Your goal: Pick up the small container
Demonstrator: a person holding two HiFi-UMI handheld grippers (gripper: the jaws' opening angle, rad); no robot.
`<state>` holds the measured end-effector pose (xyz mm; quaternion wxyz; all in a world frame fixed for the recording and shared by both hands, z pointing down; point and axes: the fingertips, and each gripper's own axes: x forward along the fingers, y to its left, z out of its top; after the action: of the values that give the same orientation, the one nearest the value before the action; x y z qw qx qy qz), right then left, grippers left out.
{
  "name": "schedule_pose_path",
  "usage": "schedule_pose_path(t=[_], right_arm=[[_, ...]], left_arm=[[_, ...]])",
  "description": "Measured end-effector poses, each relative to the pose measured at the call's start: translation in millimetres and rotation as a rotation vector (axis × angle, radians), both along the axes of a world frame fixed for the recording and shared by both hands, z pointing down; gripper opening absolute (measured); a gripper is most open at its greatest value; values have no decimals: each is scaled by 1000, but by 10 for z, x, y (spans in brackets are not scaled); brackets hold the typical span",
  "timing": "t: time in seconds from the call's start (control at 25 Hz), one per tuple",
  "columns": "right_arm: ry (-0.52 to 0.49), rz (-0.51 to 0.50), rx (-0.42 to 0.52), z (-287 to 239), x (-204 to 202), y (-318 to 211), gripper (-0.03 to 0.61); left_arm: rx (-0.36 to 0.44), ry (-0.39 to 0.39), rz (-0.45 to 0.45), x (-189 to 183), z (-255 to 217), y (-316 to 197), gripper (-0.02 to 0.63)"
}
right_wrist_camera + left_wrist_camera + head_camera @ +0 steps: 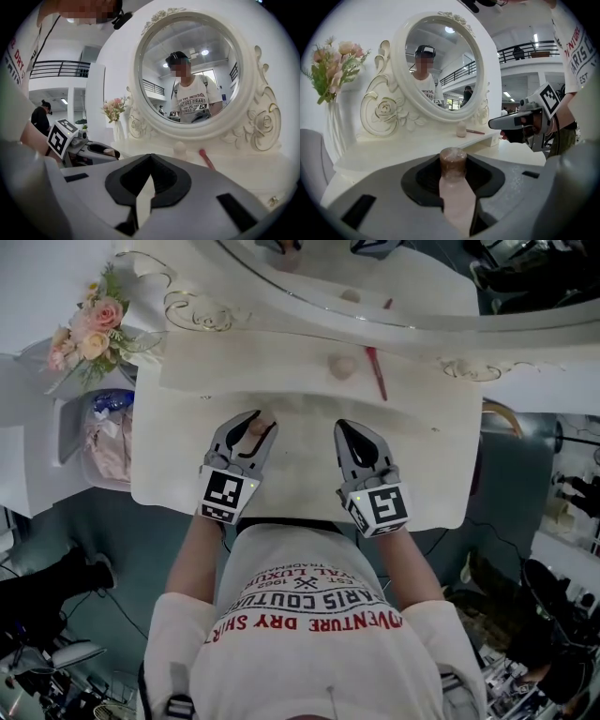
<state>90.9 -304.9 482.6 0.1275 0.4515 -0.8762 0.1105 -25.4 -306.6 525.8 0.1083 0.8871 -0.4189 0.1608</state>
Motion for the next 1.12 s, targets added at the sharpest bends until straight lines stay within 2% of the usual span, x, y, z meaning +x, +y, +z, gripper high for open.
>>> schedule_pose_path(t=[0.36,0.72,0.92,1.12], right_arm=[[-14,1,59,-383,12,82,-2],[-7,-25,156,-851,38,274,-2],[-25,-17,223,-1151,57,322,-2],[-35,-4,248,-1256,35,376,-2]], left_arm=[[64,34,19,-14,-724,151,138],[156,-9,-12,-101,-1423,274,138],[209,5,-19,-163,-1687,342,138],[241,34,-7,-157,-1852,377,138]])
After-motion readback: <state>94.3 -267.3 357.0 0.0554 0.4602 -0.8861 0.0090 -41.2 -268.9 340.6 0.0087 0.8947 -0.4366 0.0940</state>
